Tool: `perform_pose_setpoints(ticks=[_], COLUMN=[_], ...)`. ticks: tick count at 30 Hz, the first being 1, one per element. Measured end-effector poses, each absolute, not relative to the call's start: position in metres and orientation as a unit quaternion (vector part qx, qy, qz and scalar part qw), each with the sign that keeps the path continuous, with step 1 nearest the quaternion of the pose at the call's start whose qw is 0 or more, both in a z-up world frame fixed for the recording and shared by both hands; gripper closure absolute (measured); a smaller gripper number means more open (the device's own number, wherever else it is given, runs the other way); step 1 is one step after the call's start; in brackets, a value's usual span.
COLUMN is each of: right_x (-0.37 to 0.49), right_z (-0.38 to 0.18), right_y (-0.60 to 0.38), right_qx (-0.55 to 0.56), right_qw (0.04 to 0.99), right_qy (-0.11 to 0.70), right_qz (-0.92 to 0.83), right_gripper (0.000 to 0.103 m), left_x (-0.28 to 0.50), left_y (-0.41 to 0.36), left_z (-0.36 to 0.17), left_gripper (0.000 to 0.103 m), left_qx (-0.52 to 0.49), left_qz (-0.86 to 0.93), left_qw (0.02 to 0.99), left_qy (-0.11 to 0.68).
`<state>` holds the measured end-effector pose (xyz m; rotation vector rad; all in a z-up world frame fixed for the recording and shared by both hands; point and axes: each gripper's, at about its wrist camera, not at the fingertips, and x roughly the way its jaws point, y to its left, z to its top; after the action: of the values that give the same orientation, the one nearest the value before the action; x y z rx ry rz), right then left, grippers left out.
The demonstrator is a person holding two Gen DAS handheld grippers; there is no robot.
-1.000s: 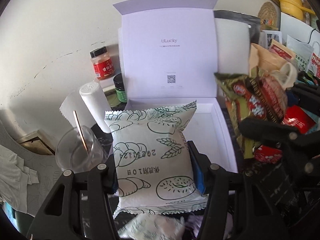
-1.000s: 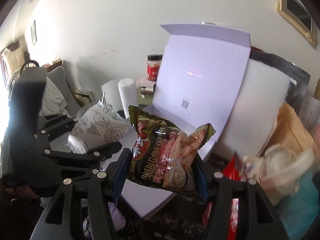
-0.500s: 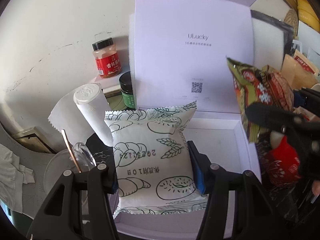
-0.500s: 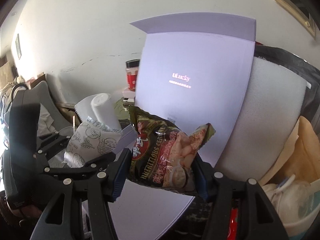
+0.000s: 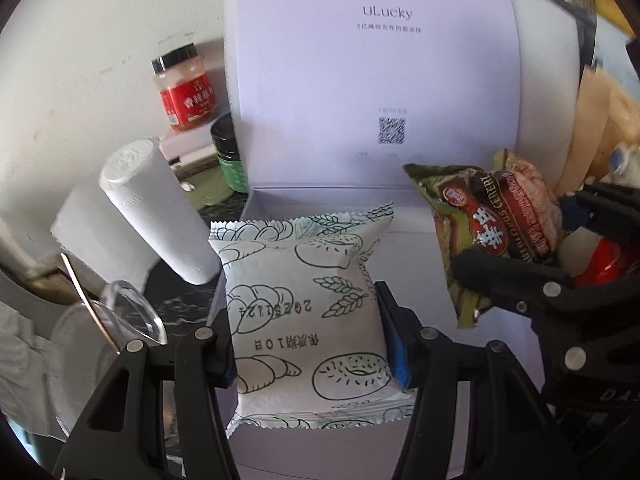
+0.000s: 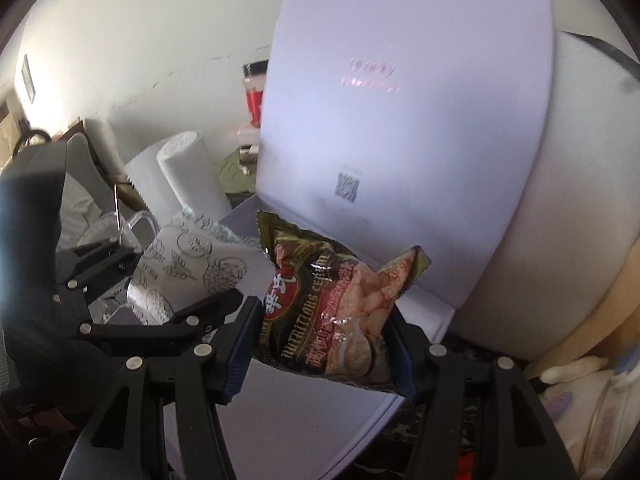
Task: Organize objects
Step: 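Lower the bread packet into the white box with left tool while right tool releases the snack bag beside it, then open both tools and withdraw them up out of the white box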
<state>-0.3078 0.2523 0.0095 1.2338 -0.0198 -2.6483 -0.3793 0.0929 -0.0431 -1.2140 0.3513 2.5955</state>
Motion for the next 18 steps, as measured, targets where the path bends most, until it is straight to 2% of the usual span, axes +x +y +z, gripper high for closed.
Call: perform_pose_setpoints(ticks=[10, 18], right_x=[-0.312, -0.305], right_z=[0.004, 0.014], right_y=[0.25, 0.253], right_qx=[0.431, 0.42], right_qw=[0.107, 0.1], right_qy=[0.0, -0.003], right_qz=[-0.896, -0.902], right_gripper=[0.042, 0.034], left_x=[-0.38, -0.376], left_y=[0.096, 0.091], left_z=[-0.045, -0.035], left_gripper=[0.048, 0.037], left_qx=[-0.424, -0.409], left_qz=[0.888, 0.897], left_qw=[0.129, 0.118], left_qy=[0.124, 0.121])
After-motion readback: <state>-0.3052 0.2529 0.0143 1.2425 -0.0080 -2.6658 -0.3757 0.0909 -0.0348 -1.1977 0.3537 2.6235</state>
